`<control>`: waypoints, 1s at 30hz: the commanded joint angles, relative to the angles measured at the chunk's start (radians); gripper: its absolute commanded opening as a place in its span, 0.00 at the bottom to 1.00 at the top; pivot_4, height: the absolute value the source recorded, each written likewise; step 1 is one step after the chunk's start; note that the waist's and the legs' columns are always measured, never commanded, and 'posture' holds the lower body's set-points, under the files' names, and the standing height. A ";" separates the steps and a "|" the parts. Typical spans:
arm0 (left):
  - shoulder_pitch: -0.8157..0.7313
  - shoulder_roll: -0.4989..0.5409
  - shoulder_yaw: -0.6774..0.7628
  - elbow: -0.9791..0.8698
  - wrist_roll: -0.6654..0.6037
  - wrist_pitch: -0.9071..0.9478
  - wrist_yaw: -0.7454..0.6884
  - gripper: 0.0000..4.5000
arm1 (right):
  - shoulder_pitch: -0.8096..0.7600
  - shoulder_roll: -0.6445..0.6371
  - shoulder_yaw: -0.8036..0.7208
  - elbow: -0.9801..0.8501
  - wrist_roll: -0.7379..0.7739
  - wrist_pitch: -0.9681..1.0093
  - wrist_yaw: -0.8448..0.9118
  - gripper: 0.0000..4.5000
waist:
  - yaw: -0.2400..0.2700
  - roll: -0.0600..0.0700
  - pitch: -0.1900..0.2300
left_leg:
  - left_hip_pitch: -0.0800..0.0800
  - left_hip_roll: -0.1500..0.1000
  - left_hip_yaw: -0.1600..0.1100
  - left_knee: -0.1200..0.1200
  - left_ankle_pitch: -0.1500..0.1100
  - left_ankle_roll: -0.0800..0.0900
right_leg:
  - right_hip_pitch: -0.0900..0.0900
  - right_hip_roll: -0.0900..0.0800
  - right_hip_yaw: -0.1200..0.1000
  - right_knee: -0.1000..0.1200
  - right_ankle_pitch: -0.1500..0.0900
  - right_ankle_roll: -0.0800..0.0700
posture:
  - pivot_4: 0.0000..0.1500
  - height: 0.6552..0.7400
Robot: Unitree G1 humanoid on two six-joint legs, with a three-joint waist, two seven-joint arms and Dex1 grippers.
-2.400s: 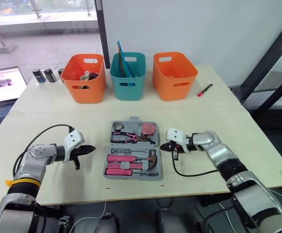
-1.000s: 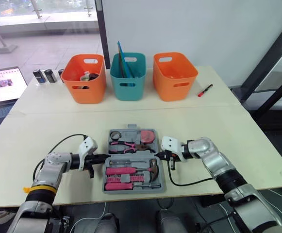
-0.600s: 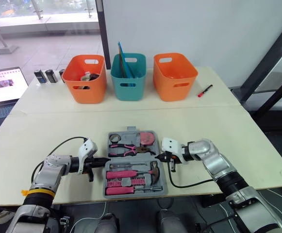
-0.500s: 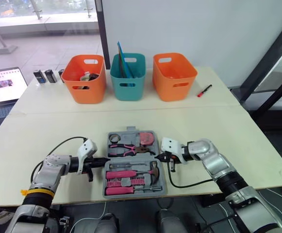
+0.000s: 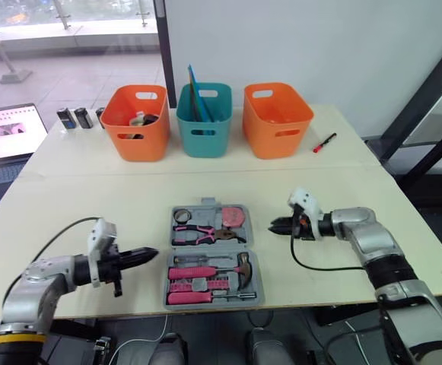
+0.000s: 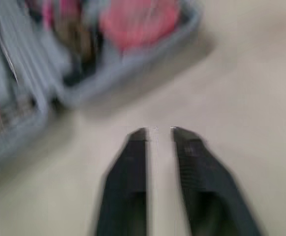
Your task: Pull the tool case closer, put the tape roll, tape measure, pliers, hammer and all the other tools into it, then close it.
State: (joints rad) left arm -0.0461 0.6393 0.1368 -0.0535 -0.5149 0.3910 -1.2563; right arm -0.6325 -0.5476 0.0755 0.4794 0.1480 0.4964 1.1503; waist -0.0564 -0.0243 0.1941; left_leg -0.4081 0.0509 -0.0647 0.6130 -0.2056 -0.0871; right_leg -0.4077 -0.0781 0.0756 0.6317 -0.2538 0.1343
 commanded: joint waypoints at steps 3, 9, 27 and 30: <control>0.006 -0.049 -0.141 -0.112 0.033 0.037 0.070 0.00 | -0.062 0.056 -0.095 -0.020 0.149 0.335 -0.070 0.86 | 0.001 0.000 0.000 | 0.000 0.000 0.000 0.000 0.000 0.000 | 0.000 0.000 0.000 0.000 0.000 0.000 | 1.00 0.93; -0.017 -0.089 -0.269 -0.066 0.132 0.012 0.134 0.00 | -0.125 0.151 -0.156 0.074 0.190 0.464 -0.233 0.98 | -0.006 0.000 0.000 | 0.000 0.000 0.000 0.000 0.000 0.000 | 0.000 0.000 0.000 0.000 0.000 0.000 | 1.00 0.93; -0.012 -0.079 -0.329 0.040 0.231 0.015 0.229 0.00 | -0.346 0.393 -0.385 0.620 0.310 0.329 -0.232 0.98 | -0.028 0.002 -0.001 | 0.001 0.001 0.000 -0.002 0.000 0.000 | 0.000 0.002 0.000 0.001 0.000 0.000 | 1.00 0.93; -0.006 -0.087 -0.305 0.033 0.207 0.010 0.233 0.00 | -0.321 0.367 -0.364 0.556 0.322 0.379 -0.132 0.98 | -0.028 0.002 -0.001 | 0.001 0.000 0.000 -0.001 0.000 0.000 | 0.000 0.002 0.001 0.001 0.000 0.000 | 1.00 0.93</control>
State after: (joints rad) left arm -0.0744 0.5458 -0.1874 -0.0576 -0.3169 0.3856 -1.0525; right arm -0.9477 -0.1822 -0.2909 1.0914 0.4281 0.8487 0.9445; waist -0.0846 -0.0220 0.1935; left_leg -0.4071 0.0513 -0.0650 0.6115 -0.2056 -0.0869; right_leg -0.4083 -0.0762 0.0761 0.6324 -0.2535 0.1344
